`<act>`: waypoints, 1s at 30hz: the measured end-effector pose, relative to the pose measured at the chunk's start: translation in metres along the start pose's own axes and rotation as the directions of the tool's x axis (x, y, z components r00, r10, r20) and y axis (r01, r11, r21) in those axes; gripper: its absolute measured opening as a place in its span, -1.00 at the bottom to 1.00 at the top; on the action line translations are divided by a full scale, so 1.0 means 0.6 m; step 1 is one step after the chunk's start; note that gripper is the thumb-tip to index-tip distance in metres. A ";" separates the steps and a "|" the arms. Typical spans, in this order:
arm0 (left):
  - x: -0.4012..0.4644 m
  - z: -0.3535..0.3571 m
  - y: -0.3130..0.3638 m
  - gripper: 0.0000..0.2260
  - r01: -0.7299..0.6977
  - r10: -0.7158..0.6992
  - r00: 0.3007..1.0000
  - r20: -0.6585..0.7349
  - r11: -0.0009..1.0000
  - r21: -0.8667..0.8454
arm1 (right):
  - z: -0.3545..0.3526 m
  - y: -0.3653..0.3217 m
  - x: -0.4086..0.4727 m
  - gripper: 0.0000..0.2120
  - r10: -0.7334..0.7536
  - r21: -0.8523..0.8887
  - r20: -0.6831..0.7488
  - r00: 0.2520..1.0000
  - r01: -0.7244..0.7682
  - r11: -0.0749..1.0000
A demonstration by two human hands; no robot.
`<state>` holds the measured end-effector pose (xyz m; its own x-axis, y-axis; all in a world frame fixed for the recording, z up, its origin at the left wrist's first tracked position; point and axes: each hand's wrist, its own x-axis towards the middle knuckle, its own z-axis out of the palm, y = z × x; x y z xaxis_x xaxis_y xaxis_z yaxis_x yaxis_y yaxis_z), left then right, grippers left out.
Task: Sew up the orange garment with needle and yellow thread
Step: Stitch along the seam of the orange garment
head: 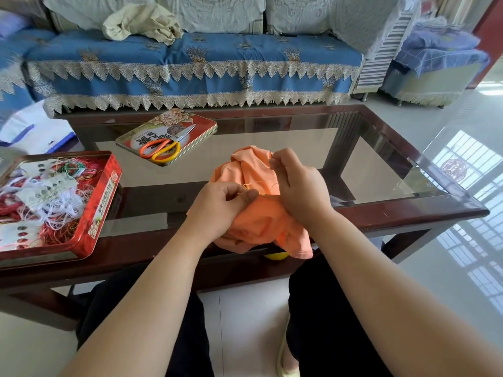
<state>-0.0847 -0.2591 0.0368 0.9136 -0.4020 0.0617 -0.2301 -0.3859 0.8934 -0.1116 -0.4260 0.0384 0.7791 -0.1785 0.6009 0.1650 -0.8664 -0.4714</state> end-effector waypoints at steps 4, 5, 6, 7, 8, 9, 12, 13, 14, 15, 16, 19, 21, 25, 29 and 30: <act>0.001 0.003 0.000 -0.62 0.006 -0.007 1.000 0.010 1.000 0.023 | 0.009 0.001 0.003 -0.72 -0.109 -0.098 -0.113 0.988 0.098 0.990; 0.000 0.005 0.000 -0.62 0.007 -0.006 1.000 -0.004 1.000 0.012 | 0.008 -0.001 0.001 -0.80 -0.102 -0.117 -0.158 0.982 0.084 0.990; 0.000 0.008 0.001 -0.63 -0.001 0.001 1.000 -0.026 1.000 0.002 | 0.007 -0.002 -0.001 -0.82 -0.064 -0.107 -0.206 0.976 0.042 0.993; -0.001 0.011 0.001 -0.64 -0.015 0.015 0.998 -0.054 1.000 -0.002 | 0.006 -0.004 -0.005 -0.80 -0.009 -0.065 -0.232 0.973 -0.007 0.998; -0.003 0.014 0.001 -0.65 -0.032 0.032 0.996 -0.082 0.999 -0.006 | 0.007 -0.008 -0.011 -0.75 0.046 -0.017 -0.231 0.972 -0.051 0.999; -0.004 0.017 0.002 -0.63 -0.042 0.040 0.993 -0.108 0.999 -0.014 | 0.007 -0.015 -0.018 -0.74 0.098 0.020 -0.205 0.974 -0.096 0.995; -0.004 0.025 0.003 -0.61 -0.045 0.035 0.985 -0.172 0.997 -0.055 | 0.008 -0.033 -0.036 -0.76 0.197 -0.014 -0.093 0.976 -0.199 0.980; -0.004 0.026 0.005 -0.63 -0.047 0.034 0.983 -0.179 0.997 -0.067 | 0.008 -0.040 -0.040 -0.76 0.215 -0.043 -0.075 0.974 -0.219 0.975; -0.005 0.028 0.007 -0.66 -0.046 0.030 0.985 -0.172 0.995 -0.090 | 0.009 -0.044 -0.043 -0.75 0.236 -0.060 -0.065 0.970 -0.240 0.969; -0.006 0.029 0.010 -0.69 -0.041 0.022 0.988 -0.156 0.992 -0.120 | 0.010 -0.048 -0.045 -0.76 0.259 -0.059 -0.054 0.964 -0.262 0.963; -0.008 0.029 0.012 -0.72 -0.035 0.015 0.991 -0.132 0.988 -0.150 | 0.011 -0.051 -0.044 -0.80 0.293 -0.035 -0.040 0.955 -0.294 0.955; -0.014 0.030 0.020 -0.80 -0.003 0.004 1.000 0.003 0.963 -0.271 | 0.016 -0.056 -0.035 -0.86 0.450 0.193 0.003 0.893 -0.442 0.876; -0.015 0.025 0.020 -0.84 0.021 0.011 0.996 0.091 0.940 -0.341 | 0.016 -0.054 -0.025 -0.81 0.531 0.400 0.047 0.846 -0.503 0.766; -0.012 0.014 0.016 -0.83 0.031 0.030 0.986 0.166 0.935 -0.353 | 0.011 -0.046 -0.009 -0.77 0.459 0.547 0.156 0.875 -0.463 0.697; -0.007 0.003 0.011 -0.80 0.024 0.020 0.986 0.168 0.966 -0.257 | 0.006 -0.029 0.007 -0.79 0.354 0.446 0.145 0.924 -0.381 0.810; -0.004 0.000 0.008 -0.78 0.022 0.009 0.988 0.155 0.981 -0.192 | 0.001 -0.022 0.011 -0.80 0.327 0.410 0.131 0.936 -0.351 0.842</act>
<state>-0.0879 -0.2602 0.0407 0.8486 -0.5290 -0.0004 -0.1416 -0.2278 0.9634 -0.1083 -0.4154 0.0484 0.8624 -0.3890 0.3239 0.1134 -0.4752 -0.8725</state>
